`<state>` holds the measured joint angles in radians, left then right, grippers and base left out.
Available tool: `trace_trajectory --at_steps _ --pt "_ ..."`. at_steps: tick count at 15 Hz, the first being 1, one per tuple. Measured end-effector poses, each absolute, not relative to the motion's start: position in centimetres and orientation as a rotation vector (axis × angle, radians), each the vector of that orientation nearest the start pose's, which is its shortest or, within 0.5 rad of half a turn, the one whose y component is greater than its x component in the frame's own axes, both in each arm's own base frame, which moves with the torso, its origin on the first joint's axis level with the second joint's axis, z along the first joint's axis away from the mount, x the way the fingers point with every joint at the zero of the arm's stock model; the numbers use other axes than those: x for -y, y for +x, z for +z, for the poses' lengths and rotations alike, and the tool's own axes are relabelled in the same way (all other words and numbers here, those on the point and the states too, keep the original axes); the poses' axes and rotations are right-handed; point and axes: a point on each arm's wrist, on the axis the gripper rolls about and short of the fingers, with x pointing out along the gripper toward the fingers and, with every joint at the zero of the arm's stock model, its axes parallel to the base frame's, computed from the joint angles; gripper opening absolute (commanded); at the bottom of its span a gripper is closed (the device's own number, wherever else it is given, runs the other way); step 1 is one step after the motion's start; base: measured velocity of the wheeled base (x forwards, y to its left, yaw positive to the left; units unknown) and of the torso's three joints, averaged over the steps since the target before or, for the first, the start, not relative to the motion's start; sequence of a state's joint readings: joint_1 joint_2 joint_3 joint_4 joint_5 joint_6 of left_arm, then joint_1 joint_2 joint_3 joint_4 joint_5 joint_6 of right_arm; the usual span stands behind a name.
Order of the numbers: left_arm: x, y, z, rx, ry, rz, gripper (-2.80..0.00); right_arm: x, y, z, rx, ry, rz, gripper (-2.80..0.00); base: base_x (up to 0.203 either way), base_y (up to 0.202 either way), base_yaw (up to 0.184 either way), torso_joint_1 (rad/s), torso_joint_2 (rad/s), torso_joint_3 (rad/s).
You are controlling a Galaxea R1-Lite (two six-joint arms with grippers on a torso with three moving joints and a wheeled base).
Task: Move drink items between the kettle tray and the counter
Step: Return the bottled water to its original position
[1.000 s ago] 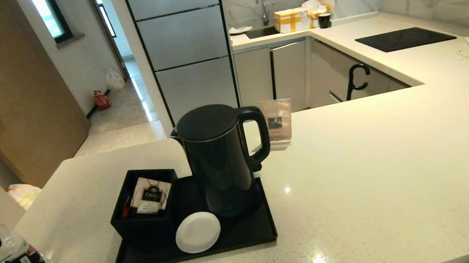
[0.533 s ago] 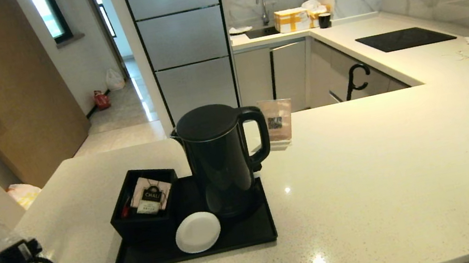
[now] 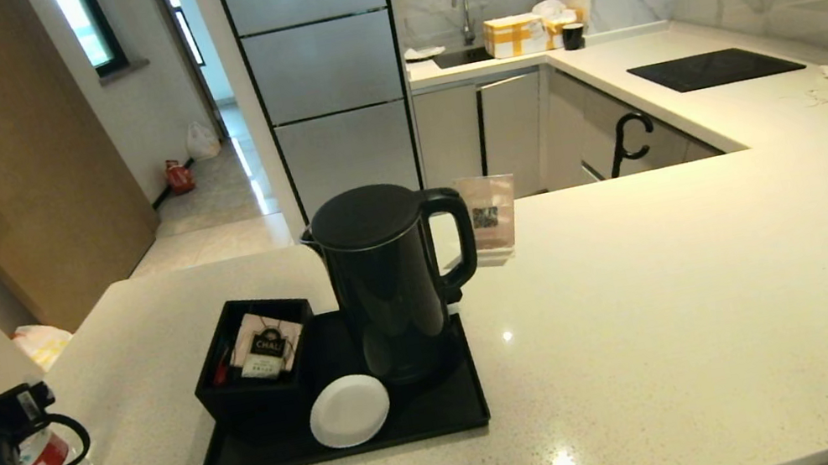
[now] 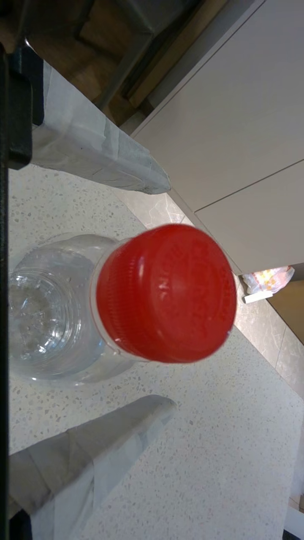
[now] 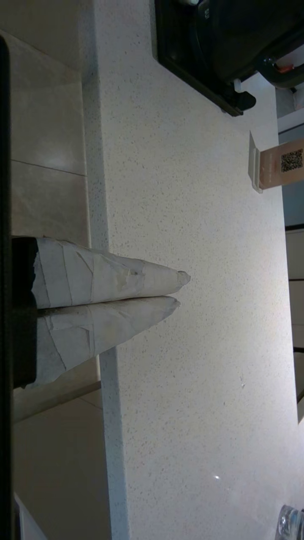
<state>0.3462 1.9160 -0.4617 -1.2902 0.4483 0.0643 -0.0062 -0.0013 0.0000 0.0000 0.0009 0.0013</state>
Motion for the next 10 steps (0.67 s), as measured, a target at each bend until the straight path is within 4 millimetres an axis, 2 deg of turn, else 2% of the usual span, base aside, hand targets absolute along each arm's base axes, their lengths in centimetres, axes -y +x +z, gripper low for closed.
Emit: trace_trajectory --at_steps 10 --pt "-11.1 27.7 8.4 -0.247 0.062 0.777 0.00 0.0 -2.3 7.6 0.002 0.002 -0.005 -2.80 0.000 0.000 0.000 0.000 0.00 0.000"
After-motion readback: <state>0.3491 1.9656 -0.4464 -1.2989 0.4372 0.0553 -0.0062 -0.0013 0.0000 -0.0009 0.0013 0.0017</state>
